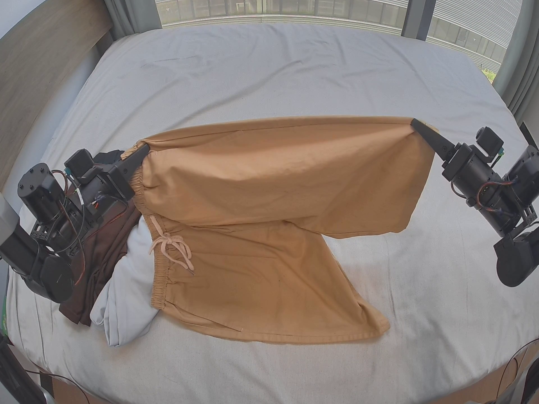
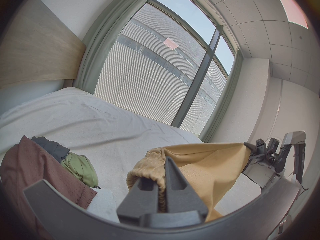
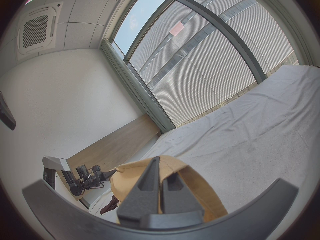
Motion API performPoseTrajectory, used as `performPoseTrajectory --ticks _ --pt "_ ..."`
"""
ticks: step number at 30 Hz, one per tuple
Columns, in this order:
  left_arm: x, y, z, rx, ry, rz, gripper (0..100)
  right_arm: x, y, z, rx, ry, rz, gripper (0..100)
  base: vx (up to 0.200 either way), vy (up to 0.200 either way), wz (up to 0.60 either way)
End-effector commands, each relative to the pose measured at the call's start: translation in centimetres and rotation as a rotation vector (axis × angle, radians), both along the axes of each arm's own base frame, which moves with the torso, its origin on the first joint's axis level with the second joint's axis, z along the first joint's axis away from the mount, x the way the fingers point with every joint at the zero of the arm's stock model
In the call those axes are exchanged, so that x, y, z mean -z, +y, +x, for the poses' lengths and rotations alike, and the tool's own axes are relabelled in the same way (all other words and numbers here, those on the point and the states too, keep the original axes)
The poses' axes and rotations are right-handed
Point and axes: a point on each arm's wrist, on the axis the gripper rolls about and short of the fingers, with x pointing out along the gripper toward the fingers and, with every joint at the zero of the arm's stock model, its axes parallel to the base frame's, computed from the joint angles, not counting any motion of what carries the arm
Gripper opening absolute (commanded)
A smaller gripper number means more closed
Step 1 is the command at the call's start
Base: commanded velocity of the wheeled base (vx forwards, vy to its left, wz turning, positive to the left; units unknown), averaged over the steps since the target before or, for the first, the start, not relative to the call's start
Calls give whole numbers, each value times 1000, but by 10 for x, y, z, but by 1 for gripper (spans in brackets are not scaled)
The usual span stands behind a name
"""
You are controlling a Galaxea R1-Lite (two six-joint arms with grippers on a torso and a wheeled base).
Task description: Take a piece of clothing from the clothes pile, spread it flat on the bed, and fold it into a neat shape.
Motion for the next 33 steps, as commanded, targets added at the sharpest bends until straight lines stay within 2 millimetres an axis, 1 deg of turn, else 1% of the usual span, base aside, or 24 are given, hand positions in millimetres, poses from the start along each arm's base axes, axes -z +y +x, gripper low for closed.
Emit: performPoseTrajectory --ticks 1,3,5,7,8,10,16,19,27,28,29,33 --pt "-9 -3 5 5 -30 -29 0 15 3 14 0 45 -11 0 0 0 0" --pt "-12 -3 8 -14 -35 -52 0 19 3 18 3 54 -12 0 0 0 0" --pt "-11 -3 10 -28 -27 -67 0 22 3 21 6 65 -15 0 0 0 0" --pt "-2 -3 15 -37 -1 -68 0 28 1 26 14 80 -19 0 0 0 0" --pt "-2 -3 15 -37 -1 -68 0 28 1 26 14 80 -19 0 0 0 0" --pt "7 -4 20 -41 27 -66 0 31 -1 32 24 87 -19 0 0 0 0" --pt "12 -4 28 -43 34 -66 0 32 1 43 25 74 -16 0 0 0 0" --pt "14 -7 34 -39 30 -63 0 33 3 51 21 65 -17 0 0 0 0" --pt "24 -14 54 -62 26 -73 0 44 7 80 26 57 -13 0 0 0 0" --pt "24 -14 54 -64 25 -74 0 45 6 81 28 57 -13 0 0 0 0" --pt "27 -14 58 -73 28 -76 0 48 5 87 34 60 -14 0 0 0 0" --pt "32 -14 67 -90 29 -81 0 56 5 96 37 68 -15 0 0 0 0"
